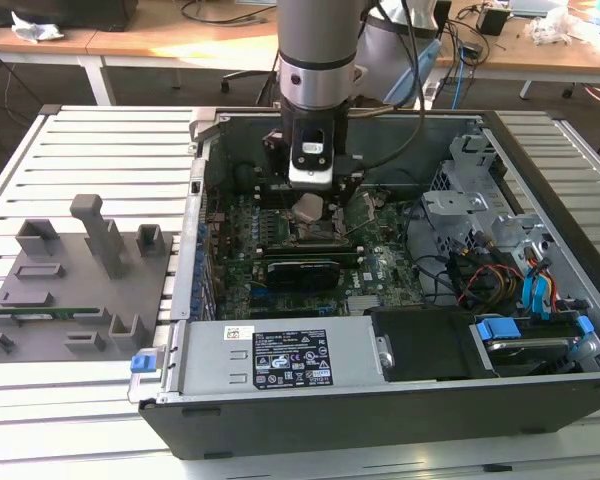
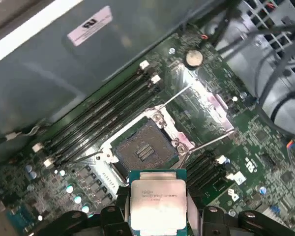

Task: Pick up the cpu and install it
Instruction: 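Place the cpu into insertion slot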

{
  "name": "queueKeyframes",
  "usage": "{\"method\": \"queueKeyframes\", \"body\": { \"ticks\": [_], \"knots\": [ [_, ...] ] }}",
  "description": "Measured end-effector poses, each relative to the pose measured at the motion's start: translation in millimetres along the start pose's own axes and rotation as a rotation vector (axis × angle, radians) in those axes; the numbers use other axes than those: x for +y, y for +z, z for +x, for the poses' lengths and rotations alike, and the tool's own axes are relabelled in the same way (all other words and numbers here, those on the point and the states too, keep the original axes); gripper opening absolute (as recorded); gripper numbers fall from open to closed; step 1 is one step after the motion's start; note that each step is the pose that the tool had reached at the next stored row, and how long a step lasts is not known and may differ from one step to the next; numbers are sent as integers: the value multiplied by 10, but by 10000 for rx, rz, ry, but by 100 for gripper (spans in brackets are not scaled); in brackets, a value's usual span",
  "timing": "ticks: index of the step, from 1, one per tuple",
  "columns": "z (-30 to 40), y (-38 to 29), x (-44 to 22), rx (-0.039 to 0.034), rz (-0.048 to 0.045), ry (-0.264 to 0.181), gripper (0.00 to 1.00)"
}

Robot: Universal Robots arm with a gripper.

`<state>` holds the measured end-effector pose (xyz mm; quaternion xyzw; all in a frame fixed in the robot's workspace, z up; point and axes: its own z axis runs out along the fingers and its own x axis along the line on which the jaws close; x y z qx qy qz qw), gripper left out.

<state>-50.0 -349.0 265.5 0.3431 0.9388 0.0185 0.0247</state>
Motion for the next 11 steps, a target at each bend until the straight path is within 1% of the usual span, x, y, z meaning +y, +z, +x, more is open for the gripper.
{"method": "queueKeyframes", "body": {
  "ticks": [1, 4, 10, 11],
  "knots": [
    [0, 6, 0, -22, 14, 435, 55],
    [1, 16, -1, -70, 45, 1352, 55],
    [1, 30, -2, -127, 82, 2469, 55],
    [1, 36, -2, -152, 98, 2932, 55]
  ]
}}
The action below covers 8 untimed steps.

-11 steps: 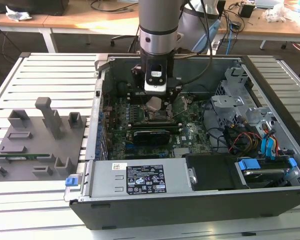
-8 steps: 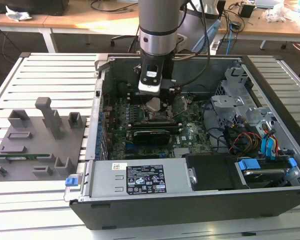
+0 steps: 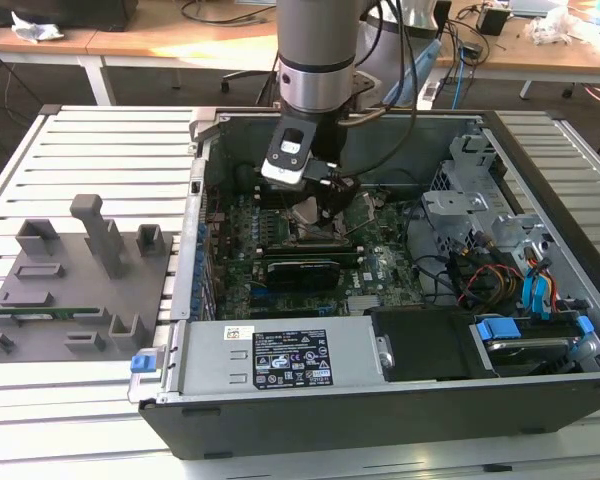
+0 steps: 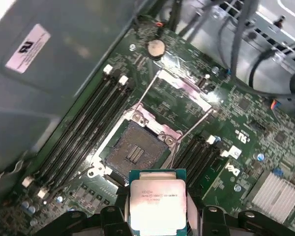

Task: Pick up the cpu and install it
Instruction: 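Place the cpu into insertion slot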

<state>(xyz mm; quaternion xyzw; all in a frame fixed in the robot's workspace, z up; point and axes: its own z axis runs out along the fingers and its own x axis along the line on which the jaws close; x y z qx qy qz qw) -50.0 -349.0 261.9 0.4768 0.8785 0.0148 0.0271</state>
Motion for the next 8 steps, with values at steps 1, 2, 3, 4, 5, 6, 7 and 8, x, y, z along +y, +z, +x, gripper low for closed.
{"method": "queueKeyframes", "body": {
  "ticks": [1, 2, 3, 4, 5, 6, 7, 8],
  "knots": [
    [0, 3, 0, -14, 9, 265, 55],
    [0, 7, 0, -33, 22, 634, 55],
    [0, 9, -1, -42, 28, 804, 55],
    [0, 10, -1, -50, 34, 973, 55],
    [0, 13, -1, -66, 43, 1264, 55],
    [1, 16, -1, -78, 51, 1509, 55],
    [0, 18, -1, -87, 58, 1678, 55],
    [1, 20, -1, -98, 64, 1877, 55]
  ]
}}
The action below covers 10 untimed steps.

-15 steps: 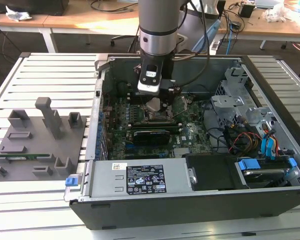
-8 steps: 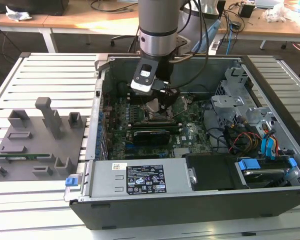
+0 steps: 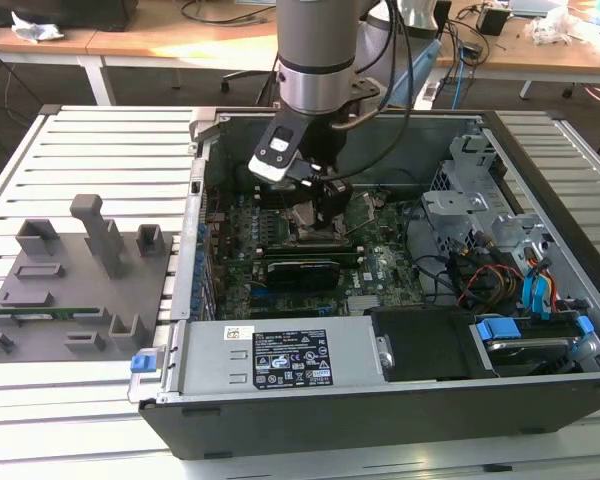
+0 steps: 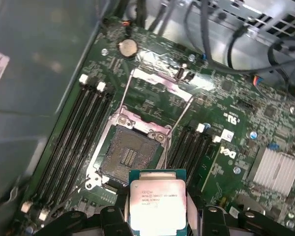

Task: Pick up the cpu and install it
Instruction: 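Place the cpu into insertion slot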

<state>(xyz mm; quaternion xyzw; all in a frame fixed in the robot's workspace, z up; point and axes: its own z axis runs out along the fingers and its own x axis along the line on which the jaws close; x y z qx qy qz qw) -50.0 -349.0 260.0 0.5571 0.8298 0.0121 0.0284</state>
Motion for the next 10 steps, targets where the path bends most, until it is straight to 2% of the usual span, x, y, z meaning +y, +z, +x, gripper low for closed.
{"method": "queueKeyframes", "body": {
  "ticks": [10],
  "knots": [
    [1, 21, -1, -102, 65, 1968, 55]
  ]
}}
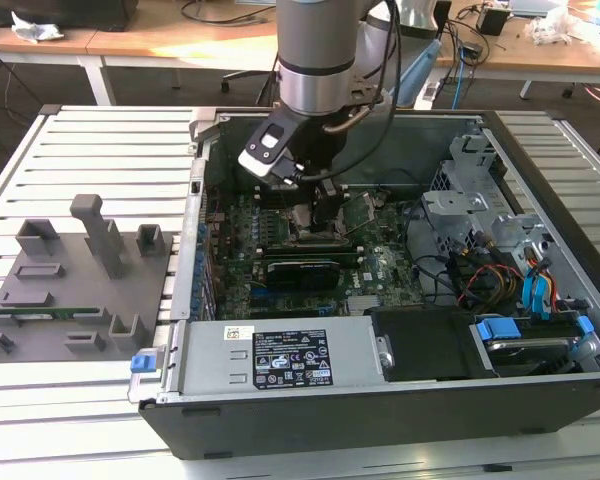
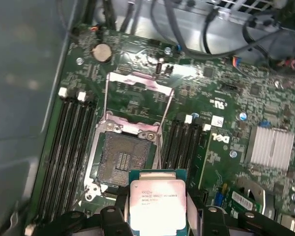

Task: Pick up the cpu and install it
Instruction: 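Place the cpu into insertion slot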

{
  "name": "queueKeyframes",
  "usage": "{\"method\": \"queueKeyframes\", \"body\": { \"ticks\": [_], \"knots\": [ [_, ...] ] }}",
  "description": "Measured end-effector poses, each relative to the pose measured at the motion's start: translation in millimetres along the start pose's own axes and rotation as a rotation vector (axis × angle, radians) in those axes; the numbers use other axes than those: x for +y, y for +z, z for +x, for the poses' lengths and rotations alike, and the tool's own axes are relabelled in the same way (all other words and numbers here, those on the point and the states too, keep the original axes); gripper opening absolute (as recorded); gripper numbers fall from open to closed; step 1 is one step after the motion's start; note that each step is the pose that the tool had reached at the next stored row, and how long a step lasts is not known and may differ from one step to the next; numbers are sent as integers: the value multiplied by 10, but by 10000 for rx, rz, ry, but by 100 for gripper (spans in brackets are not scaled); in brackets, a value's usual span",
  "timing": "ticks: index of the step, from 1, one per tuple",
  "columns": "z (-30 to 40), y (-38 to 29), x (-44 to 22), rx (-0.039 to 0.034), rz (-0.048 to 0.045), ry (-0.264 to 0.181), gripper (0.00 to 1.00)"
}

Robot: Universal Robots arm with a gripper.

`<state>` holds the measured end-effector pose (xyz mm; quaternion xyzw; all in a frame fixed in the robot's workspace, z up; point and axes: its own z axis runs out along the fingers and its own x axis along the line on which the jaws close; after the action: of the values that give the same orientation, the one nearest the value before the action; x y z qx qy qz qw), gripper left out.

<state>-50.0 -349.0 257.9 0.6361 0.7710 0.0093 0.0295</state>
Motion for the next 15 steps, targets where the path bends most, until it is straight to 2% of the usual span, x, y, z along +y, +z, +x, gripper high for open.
{"method": "queueKeyframes", "body": {
  "ticks": [5, 8, 15],
  "knots": [
    [1, 18, -1, -57, 37, 1095, 55],
    [17, 29, 2, -64, 43, 1280, 55],
    [148, 57, 50, -70, 46, 1380, 55]
  ]
}}
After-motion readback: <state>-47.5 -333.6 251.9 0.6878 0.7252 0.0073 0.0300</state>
